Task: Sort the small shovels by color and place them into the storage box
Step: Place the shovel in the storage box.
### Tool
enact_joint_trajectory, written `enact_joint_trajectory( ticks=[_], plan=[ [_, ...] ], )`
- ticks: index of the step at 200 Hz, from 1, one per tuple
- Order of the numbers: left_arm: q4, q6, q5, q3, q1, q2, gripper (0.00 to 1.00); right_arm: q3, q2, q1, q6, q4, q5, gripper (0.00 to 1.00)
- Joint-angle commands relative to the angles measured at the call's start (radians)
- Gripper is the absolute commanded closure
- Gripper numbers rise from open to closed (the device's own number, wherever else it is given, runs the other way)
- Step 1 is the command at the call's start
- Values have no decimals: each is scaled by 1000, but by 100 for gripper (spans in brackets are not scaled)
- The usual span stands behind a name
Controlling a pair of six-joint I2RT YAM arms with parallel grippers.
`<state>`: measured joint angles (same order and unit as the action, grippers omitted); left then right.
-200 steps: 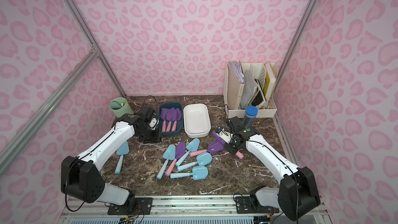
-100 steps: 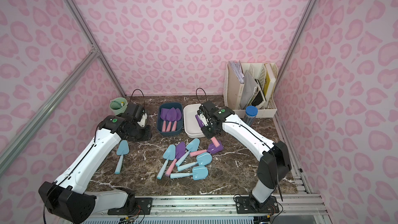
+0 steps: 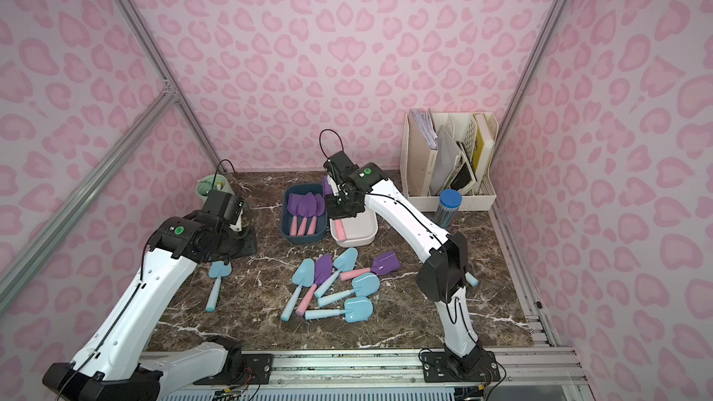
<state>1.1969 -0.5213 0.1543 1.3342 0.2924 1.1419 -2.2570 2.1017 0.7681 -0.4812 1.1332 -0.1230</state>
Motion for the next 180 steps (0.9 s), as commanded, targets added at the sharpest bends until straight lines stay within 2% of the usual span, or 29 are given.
enact_joint_trajectory(
  ticks=[1, 29, 67, 110, 180],
  plan=[
    [-8, -19, 31, -11, 0, -35, 59, -127, 71, 8, -87, 26, -35, 100],
    [-24, -22, 70, -26, 0, -84, 58, -244, 159, 24, -155, -9, -47, 100],
    [-28, -23, 79, -30, 0, -92, 57, -259, 226, 31, -213, -123, -43, 100],
    [-36, -19, 81, -41, -2, -99, 57, -300, 296, 55, -206, -307, 29, 100],
    [-51, -6, 82, -78, -1, -125, 57, -392, 466, 55, -204, -457, 85, 100]
  ],
)
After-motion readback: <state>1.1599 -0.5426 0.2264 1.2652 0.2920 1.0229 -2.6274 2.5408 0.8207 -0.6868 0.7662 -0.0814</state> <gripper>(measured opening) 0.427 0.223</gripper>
